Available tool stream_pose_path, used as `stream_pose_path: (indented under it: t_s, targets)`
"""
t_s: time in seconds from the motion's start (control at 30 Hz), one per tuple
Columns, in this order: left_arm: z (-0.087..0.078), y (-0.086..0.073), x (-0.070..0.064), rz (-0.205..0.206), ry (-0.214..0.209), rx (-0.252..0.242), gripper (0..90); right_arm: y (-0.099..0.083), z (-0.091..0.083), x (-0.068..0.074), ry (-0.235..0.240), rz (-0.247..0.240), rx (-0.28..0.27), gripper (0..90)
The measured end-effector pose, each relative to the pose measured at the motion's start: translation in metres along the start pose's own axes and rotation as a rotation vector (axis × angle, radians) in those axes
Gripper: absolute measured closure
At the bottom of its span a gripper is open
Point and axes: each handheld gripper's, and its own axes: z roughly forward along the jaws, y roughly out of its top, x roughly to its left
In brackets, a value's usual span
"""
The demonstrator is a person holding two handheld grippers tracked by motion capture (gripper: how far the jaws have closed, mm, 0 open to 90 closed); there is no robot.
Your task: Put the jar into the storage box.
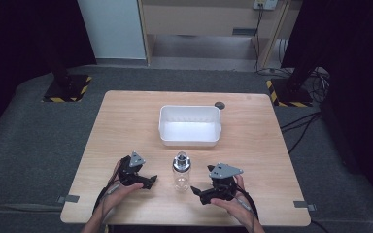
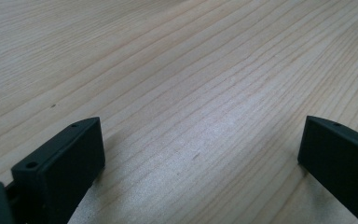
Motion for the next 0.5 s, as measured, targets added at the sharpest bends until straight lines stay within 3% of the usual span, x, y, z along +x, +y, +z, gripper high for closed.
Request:
stream_pose_path:
  t_s: [0.5]
  targets:
    - [0.000,0.000,0.000,0.000,0.000,0.000,0.0,0.014,0.010,0.014,0.040,-0.026,-0.024,4.0]
